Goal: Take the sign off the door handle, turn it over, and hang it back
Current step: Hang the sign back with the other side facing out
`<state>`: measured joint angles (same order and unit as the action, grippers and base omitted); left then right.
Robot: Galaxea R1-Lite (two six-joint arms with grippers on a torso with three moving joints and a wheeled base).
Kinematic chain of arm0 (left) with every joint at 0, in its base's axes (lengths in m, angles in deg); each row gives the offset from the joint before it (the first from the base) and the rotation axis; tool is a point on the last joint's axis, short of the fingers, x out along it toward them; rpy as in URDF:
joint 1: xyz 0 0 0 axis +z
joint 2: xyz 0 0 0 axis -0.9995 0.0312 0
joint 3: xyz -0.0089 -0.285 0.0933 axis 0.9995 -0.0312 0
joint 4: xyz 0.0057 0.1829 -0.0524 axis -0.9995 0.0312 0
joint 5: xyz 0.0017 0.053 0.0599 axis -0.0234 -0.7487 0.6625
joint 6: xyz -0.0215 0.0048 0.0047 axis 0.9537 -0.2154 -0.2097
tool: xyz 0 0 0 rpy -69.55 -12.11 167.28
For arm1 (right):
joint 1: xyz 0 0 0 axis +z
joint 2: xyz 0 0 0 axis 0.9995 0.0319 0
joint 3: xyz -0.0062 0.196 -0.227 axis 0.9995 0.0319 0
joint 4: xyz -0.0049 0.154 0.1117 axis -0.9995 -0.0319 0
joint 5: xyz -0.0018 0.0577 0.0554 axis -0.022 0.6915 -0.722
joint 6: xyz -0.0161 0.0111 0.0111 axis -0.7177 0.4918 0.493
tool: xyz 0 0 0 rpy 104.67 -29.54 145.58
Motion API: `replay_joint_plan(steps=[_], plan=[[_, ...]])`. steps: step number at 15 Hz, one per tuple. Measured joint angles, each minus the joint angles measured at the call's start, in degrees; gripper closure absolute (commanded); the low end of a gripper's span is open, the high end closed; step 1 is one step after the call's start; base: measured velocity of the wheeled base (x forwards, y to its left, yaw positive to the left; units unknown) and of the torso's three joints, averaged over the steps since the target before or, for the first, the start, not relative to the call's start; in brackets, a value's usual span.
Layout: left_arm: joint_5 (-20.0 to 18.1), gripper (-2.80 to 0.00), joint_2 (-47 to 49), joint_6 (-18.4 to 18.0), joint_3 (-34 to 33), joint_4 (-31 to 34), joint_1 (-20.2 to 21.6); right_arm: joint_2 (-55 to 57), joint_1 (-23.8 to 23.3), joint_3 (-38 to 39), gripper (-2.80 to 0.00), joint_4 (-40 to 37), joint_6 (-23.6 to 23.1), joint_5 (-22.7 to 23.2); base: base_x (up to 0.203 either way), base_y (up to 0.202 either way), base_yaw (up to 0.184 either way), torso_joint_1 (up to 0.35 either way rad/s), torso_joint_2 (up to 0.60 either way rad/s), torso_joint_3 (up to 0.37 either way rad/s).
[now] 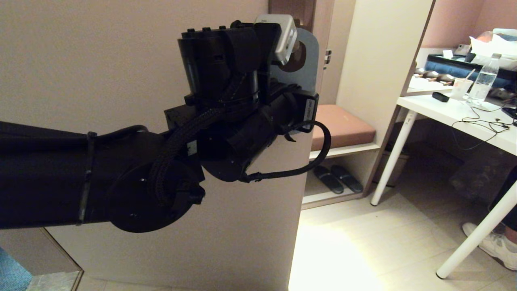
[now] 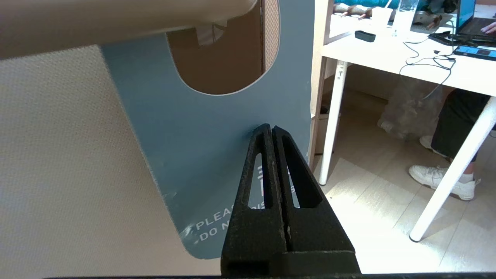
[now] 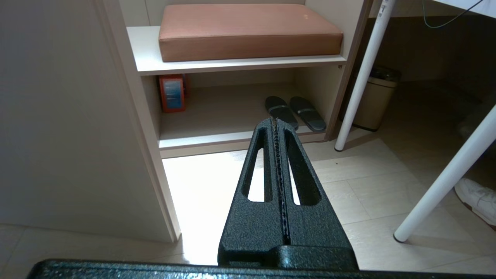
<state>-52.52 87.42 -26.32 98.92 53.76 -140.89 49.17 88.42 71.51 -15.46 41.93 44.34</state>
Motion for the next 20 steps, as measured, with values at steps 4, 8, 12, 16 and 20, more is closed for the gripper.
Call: replay_joint_plan(steps=[4,8,12,16,20], plan=[[0.11,0.0,-2.12,0.01,-3.62,-0.48,-0.05,0.0,0.0,0.0,0.0,0.0,0.0,0.04,0.0,0.0,0.0,0.0,0.0,0.0],[0.74,0.0,-4.85,0.01,-8.52,-2.67,-0.07,0.0,0.0,0.0,0.0,0.0,0.0,-0.02,0.0,0.0,0.0,0.0,0.0,0.0],[0.79,0.0,-8.77,0.01,-14.4,-3.0,0.8,0.0,-0.02,0.0,0.0,0.02,-0.01,0.01,0.0,0.0,0.0,0.0,0.0,0.0],[0.57,0.0,-12.77,-0.84,-18.84,-3.18,5.6,0.0,0.0,0.0,0.0,0.0,-0.01,0.03,0.0,0.0,0.0,0.0,0.0,0.0],[0.35,0.0,-17.18,-1.93,-25.24,-3.17,10.73,0.0,0.0,0.0,0.0,0.0,0.02,0.01,0.0,0.0,0.0,0.0,0.0,0.0]])
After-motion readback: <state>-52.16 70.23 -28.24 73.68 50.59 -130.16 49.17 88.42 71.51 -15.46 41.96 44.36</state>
